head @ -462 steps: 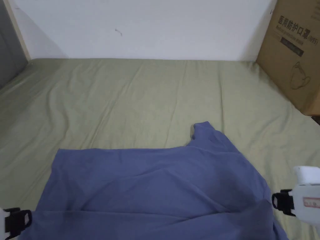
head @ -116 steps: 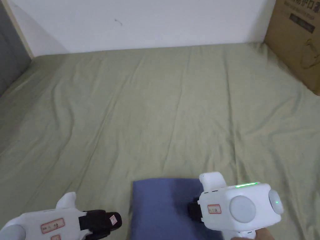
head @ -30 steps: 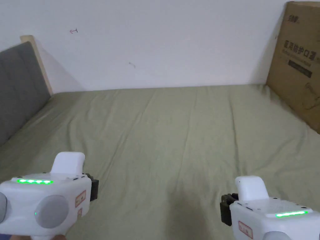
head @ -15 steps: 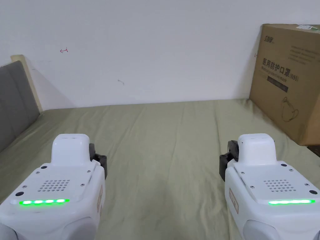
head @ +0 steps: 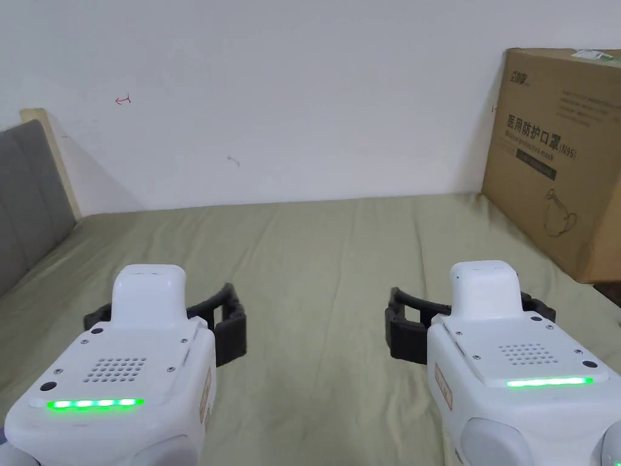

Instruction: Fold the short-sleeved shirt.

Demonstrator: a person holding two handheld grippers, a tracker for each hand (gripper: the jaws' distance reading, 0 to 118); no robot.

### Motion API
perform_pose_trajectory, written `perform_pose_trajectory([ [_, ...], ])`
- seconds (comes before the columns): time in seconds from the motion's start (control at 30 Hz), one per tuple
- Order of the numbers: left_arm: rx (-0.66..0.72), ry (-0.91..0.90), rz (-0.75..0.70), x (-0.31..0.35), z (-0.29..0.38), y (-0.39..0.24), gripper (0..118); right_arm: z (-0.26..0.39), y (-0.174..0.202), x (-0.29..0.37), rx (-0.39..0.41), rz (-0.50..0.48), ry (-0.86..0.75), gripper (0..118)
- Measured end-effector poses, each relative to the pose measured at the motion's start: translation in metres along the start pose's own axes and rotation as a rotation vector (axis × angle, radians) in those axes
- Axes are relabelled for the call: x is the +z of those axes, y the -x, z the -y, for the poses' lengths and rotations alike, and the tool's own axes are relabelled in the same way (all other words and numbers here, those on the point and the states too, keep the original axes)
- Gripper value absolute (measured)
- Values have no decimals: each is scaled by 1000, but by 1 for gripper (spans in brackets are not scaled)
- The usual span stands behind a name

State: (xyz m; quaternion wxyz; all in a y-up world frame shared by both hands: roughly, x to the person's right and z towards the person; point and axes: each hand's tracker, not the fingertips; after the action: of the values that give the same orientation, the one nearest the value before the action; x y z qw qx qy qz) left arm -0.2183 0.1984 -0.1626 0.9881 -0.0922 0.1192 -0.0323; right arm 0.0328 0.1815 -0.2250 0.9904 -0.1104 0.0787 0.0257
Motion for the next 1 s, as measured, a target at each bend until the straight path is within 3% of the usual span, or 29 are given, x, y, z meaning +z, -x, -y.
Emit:
perform_pose_trajectory([
  [0.07,14,-12,-6,1,1,0,112,1,1,0,8,-1,10,104],
  [0.17,19,-23,36,3,-2,-1,112,2,2,-1,38,22,4,106],
  [0.3,66,-7,82,3,-5,2,112,2,-3,2,-17,-40,-40,110],
  [0.43,72,18,75,2,-8,5,112,0,-3,8,-26,7,-92,110],
  [0.53,105,17,182,3,-9,12,112,-4,-5,9,-23,-43,-109,111],
  [0.67,84,40,79,5,-12,4,112,-4,2,5,29,-9,-92,112],
  [0.8,-27,12,42,3,-9,-7,112,-4,3,5,20,-29,-87,112],
  [1.0,4,7,36,3,-3,-6,112,-5,1,6,11,-15,-99,112],
])
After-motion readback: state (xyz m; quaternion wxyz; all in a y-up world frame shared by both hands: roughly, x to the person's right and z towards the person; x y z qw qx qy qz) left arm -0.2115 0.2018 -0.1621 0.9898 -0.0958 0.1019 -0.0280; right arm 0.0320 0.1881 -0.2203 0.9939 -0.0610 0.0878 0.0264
